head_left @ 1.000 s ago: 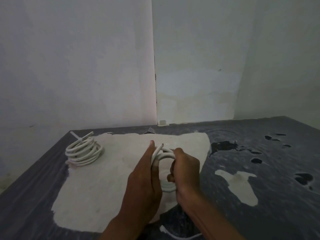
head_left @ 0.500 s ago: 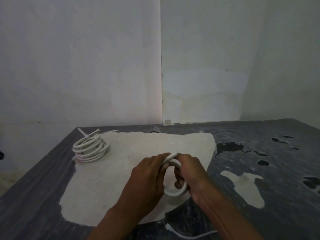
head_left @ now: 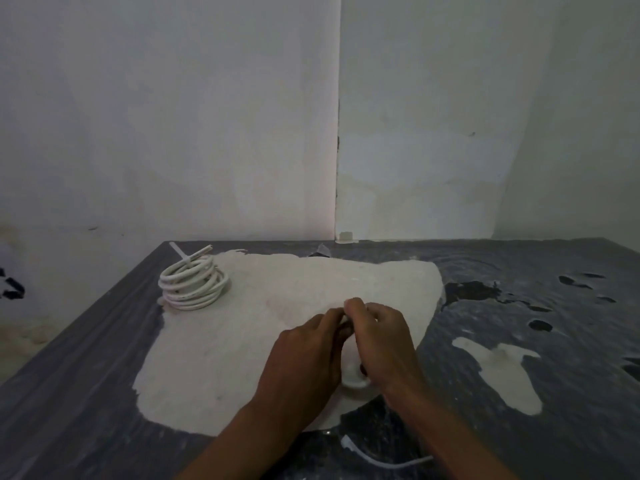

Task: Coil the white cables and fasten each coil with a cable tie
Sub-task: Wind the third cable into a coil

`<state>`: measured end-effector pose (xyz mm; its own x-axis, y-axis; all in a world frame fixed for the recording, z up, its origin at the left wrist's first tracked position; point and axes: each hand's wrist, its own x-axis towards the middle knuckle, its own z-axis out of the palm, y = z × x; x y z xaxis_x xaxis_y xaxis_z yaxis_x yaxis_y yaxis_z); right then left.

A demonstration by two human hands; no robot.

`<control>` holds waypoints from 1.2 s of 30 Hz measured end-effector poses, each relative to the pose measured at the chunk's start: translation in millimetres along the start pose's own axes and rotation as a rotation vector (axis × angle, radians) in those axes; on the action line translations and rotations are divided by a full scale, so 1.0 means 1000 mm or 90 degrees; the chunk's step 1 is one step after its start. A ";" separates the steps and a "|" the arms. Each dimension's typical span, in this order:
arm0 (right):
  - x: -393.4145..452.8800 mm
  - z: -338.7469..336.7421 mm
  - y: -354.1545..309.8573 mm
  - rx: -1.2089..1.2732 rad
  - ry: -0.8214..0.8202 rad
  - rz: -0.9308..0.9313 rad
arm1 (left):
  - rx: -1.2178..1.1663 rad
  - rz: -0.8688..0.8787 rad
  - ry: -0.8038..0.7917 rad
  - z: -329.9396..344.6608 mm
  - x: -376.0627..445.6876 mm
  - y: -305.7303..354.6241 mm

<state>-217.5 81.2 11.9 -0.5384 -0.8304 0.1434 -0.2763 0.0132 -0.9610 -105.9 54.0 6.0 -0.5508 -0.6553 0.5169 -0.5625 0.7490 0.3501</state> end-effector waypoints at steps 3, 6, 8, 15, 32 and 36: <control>0.002 0.002 0.002 -0.012 -0.015 -0.029 | -0.030 -0.031 -0.019 0.001 -0.001 0.002; 0.003 0.002 0.002 -0.042 -0.003 -0.061 | 0.002 -0.040 -0.030 0.003 0.002 0.001; 0.002 0.002 0.003 -0.065 0.013 -0.082 | 0.031 -0.029 -0.059 0.003 0.003 -0.001; -0.004 0.010 0.011 -0.082 0.018 -0.240 | 0.069 -0.021 -0.163 0.001 0.002 -0.016; 0.013 0.002 0.012 -0.023 0.008 -0.135 | -0.083 -0.033 -0.020 0.018 -0.004 -0.017; 0.011 0.005 0.014 -0.042 0.002 -0.134 | -0.072 -0.060 0.023 0.018 0.005 -0.017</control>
<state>-223.0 69.7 -0.9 -0.4651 -0.8171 0.3406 -0.4342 -0.1248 -0.8921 -109.8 36.4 -11.4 -0.4756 -0.7209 0.5042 -0.5368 0.6919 0.4829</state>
